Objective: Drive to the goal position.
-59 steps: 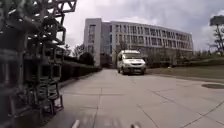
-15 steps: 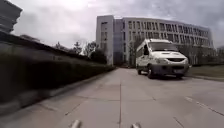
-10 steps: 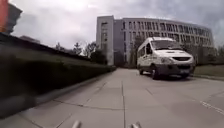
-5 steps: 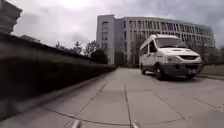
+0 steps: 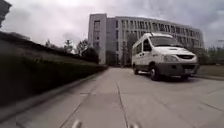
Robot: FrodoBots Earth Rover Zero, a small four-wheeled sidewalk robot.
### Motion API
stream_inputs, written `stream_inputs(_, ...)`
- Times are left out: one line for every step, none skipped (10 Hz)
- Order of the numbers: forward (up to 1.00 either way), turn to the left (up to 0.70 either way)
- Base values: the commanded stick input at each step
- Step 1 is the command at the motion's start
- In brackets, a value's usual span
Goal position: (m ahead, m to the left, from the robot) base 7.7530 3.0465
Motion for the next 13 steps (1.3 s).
stream_inputs(0.85, 0.0)
stream_inputs(0.85, 0.0)
stream_inputs(0.85, 0.0)
stream_inputs(0.85, 0.0)
stream_inputs(0.85, 0.0)
stream_inputs(0.85, 0.0)
stream_inputs(0.85, 0.0)
stream_inputs(0.85, 0.0)
stream_inputs(0.85, 0.0)
stream_inputs(0.85, 0.0)
stream_inputs(0.85, -0.02)
stream_inputs(0.85, -0.2)
stream_inputs(0.85, -0.32)
